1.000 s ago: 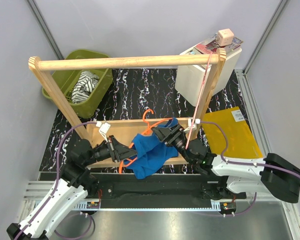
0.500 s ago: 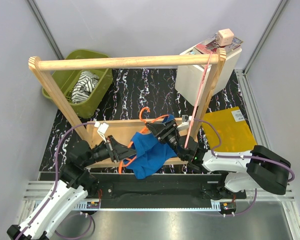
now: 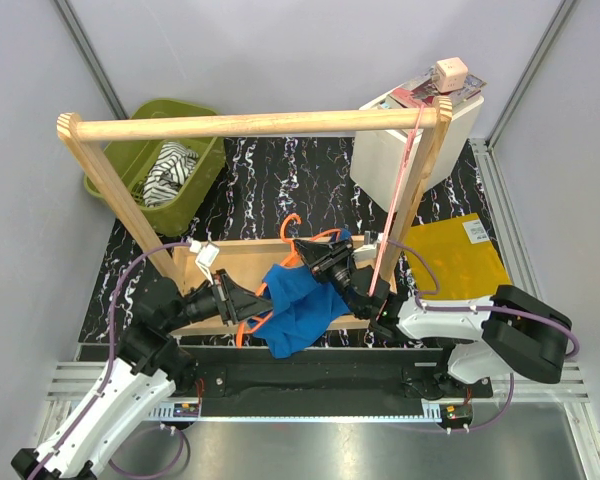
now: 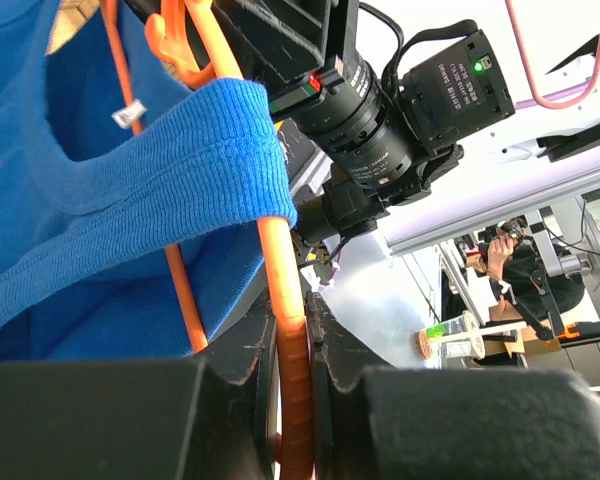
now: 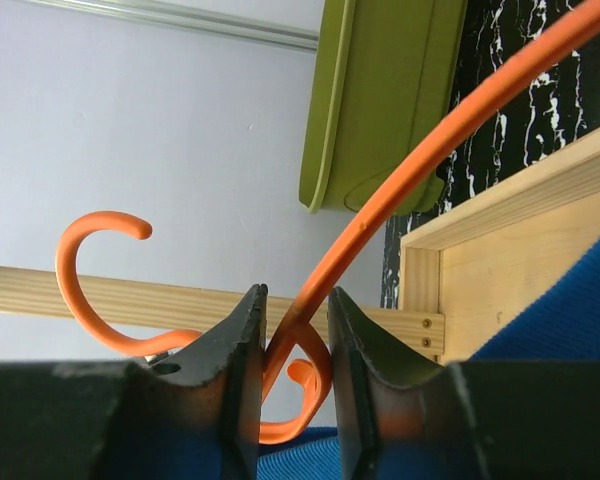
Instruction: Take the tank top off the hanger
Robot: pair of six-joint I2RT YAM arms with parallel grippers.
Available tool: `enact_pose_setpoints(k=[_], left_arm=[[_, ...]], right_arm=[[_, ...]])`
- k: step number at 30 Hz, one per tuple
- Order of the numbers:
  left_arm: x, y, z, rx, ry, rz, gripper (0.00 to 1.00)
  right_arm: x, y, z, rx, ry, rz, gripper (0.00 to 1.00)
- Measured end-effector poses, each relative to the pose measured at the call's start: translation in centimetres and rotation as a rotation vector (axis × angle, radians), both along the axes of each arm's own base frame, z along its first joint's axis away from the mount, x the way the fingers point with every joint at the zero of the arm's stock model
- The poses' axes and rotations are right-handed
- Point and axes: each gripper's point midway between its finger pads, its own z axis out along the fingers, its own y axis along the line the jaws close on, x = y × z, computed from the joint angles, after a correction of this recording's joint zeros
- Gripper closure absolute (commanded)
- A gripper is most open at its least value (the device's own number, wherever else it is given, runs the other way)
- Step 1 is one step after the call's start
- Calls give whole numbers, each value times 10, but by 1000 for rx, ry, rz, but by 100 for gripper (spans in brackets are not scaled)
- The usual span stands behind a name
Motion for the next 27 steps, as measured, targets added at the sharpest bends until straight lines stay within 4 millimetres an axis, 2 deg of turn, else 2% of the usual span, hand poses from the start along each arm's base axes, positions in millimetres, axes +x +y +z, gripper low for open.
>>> enact_pose_setpoints(k=[2,4,5,6,10,13,19,23,27], left_arm=[[1,0,0,3,-1,3,100],[2,1,0,9,0,8,89],[2,1,-1,14,0,12,83],[2,2,-1,21,0,17,69],[-2,6,5,72,-30,12,47],[-6,15,24,116,-88,30,33],[-11,35,57,128,-191,121,29],[0,44,64,141,-179,218,43],[14,33,73,157,-136,202,49]], right_arm=[[3,2,-1,10,4,-8,90],[4,4,-1,20,3,-12,99],[5,5,-1,25,3,-13,100],[6,6,-1,28,2,-14,100],[8,10,0,25,-5,-13,100],[7,14,4,25,-17,3,100],[1,18,11,18,-63,42,100],[-3,22,12,-3,-86,76,100],[-7,25,13,-6,-99,100,100]])
